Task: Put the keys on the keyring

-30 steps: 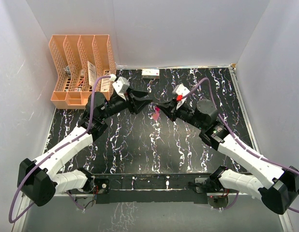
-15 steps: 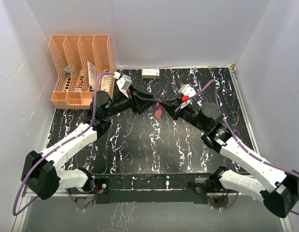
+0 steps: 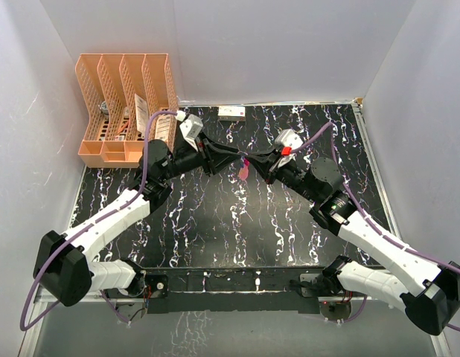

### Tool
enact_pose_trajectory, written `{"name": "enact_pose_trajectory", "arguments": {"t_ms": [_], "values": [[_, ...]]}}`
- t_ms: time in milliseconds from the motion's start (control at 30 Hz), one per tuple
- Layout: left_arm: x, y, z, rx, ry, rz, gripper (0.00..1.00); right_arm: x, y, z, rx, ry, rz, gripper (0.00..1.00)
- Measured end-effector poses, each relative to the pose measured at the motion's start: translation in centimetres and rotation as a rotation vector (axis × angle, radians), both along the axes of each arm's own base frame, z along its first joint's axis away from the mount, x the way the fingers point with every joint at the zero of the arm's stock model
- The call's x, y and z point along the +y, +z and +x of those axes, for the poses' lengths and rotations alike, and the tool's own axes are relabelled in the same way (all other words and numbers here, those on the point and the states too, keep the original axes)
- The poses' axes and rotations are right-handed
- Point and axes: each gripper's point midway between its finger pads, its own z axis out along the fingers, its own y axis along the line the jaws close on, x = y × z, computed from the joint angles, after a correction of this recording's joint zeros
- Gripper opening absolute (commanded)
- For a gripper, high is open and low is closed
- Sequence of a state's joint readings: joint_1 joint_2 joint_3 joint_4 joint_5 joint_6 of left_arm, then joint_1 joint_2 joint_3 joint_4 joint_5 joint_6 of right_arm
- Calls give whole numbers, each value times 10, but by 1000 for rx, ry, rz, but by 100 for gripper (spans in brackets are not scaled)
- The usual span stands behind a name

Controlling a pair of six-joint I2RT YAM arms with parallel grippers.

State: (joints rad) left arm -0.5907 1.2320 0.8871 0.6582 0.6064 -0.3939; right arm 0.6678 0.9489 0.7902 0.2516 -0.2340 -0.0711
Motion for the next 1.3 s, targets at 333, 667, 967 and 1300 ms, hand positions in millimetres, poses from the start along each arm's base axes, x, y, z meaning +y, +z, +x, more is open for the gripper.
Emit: {"name": "enact_pose_trajectory", "arguments": {"t_ms": [333,667,967,1300], "values": [[-7,-15,1,43,-38,20,16,0,3,0,-9,1,9,0],[-8,-11,-2,33,-52,7,0,0,3,0,-9,1,11,0],[-11,-16,-1,53,-70,6,0,-1,2,1,-3,-8,12,0],[-17,-26,1,99,-100,6,18,-3,-2,3,-5,-25,22,0]]}}
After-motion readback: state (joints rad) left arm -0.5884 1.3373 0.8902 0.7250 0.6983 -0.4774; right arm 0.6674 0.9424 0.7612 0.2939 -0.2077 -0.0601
